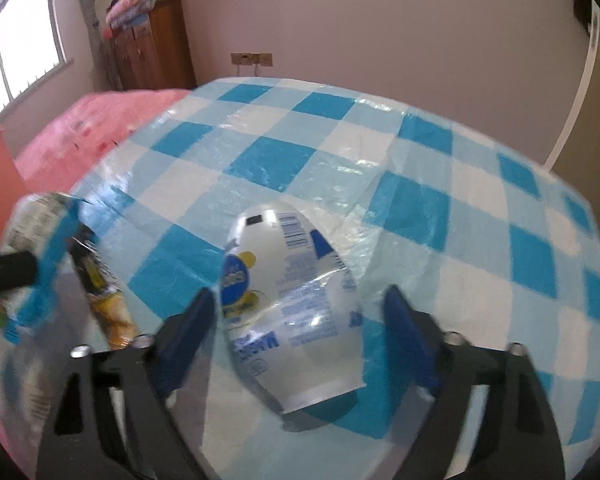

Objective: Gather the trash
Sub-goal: 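Grasp the white yogurt bottle with the right tool while the left tool holds the snack bag, then lift the snack bag and bottle and carry them over the orange bucket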

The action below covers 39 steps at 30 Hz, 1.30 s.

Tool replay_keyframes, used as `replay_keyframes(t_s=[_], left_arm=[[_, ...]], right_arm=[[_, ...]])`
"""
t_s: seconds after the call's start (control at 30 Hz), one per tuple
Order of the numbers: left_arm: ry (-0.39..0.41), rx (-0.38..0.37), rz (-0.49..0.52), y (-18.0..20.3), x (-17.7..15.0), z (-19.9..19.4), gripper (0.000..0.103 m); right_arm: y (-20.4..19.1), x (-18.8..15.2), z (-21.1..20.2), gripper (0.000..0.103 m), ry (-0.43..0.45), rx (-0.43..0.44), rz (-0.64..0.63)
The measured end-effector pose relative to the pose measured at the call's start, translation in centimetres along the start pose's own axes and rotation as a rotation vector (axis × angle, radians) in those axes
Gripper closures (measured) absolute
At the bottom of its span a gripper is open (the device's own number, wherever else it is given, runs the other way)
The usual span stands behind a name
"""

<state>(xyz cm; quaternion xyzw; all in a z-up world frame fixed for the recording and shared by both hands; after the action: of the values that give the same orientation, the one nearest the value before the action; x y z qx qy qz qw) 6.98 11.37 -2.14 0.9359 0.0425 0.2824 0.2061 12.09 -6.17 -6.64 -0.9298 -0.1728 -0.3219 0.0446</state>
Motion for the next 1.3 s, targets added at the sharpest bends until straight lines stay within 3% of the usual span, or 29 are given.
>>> replay_keyframes(t_s=[0.13, 0.6, 1.3], left_arm=[[0.003, 0.01, -0.011, -1.0, -0.6, -0.8, 0.061], [0.007, 0.007, -0.022, -2.0, -2.3, -2.1, 0.061], [0.039, -0.074, 0.045, 1.4, -4.5, -6.2, 0.061]], right_arm=[[0.2, -0.1, -0.2, 0.04, 0.007, -0.004, 0.005], [0.2, -2.4, -2.5, 0.041, 0.03, 0.025, 0.086], [1.0, -5.3, -10.3, 0.041, 0.113, 0.108, 0.291]])
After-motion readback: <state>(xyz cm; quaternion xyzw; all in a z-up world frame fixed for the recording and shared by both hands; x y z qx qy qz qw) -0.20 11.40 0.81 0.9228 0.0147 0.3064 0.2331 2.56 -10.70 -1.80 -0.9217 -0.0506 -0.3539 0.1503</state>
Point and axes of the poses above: each gripper's, at about its wrist camera, not at the fingertips, and z roughly the way its jaws point, y to its right, x to its top, the point moved 10 cm from there along z, roughly the way its jaws point, and after that the axes turned 2 degrees about -z, right-handed, at the moved point
